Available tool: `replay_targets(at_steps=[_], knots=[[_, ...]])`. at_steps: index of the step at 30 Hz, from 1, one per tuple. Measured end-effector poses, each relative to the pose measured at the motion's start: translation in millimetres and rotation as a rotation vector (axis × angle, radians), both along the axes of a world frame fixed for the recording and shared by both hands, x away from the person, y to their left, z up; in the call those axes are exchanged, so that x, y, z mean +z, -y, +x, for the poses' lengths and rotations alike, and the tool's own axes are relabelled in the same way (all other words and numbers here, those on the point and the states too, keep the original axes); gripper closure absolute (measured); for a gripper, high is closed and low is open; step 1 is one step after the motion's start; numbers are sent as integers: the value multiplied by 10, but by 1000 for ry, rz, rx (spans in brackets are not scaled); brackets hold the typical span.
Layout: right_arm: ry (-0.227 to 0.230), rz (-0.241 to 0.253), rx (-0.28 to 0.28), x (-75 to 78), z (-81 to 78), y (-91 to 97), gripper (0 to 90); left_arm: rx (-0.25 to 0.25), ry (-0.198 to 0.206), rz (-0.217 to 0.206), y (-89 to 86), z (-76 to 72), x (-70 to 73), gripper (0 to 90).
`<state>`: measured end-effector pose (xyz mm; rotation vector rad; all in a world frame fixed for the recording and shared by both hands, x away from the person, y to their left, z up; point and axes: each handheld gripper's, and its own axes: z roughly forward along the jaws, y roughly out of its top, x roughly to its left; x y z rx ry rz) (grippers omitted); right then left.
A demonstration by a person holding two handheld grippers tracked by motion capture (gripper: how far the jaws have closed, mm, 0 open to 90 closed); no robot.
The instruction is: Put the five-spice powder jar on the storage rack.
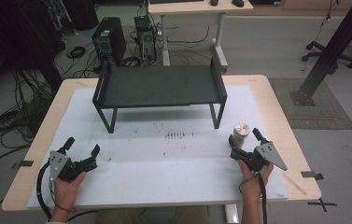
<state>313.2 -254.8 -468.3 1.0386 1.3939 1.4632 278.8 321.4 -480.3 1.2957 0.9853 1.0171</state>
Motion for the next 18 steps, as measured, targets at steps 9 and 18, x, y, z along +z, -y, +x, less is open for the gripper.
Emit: replay_targets(at_steps=[9, 18], knots=[[-9, 0, -14, -41, 93, -44, 61, 0, -1, -1, 0, 1, 0, 5], [-21, 7, -33, -80, 149, -24, 63, 1, -2, -1, 0, 1, 0, 5]])
